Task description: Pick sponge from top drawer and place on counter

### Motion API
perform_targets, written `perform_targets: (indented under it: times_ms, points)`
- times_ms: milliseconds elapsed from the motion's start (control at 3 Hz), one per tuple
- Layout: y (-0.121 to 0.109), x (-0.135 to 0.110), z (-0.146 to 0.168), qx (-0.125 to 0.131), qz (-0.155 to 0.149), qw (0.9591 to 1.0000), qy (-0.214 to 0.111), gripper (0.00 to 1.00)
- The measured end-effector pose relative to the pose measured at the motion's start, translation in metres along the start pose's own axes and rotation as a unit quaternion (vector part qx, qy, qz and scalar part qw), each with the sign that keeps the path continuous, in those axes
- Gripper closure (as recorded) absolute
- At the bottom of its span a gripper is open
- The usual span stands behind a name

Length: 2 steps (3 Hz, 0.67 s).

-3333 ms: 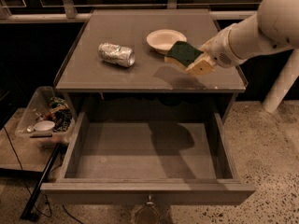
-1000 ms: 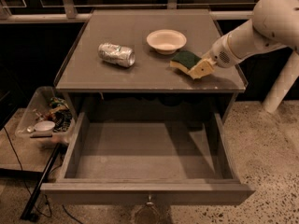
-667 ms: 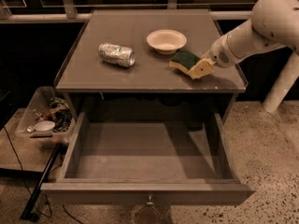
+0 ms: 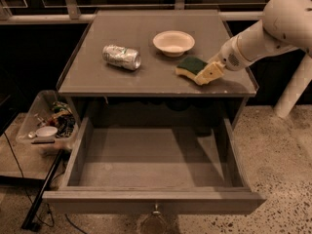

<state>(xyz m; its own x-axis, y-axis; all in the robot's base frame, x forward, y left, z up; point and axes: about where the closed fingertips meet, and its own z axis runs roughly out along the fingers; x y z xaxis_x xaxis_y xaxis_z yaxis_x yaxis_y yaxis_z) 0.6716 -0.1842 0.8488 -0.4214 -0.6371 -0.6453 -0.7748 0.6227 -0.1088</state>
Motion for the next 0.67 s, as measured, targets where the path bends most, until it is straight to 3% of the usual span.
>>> perform_targets:
  times_ms: [333, 667]
  points:
    - [0.0000, 0.0000, 0.0001, 0.000, 0.000, 1.0000, 0.000, 0.00]
    - [0.0001, 0.0000, 0.0001, 0.000, 0.000, 1.0000, 0.000, 0.00]
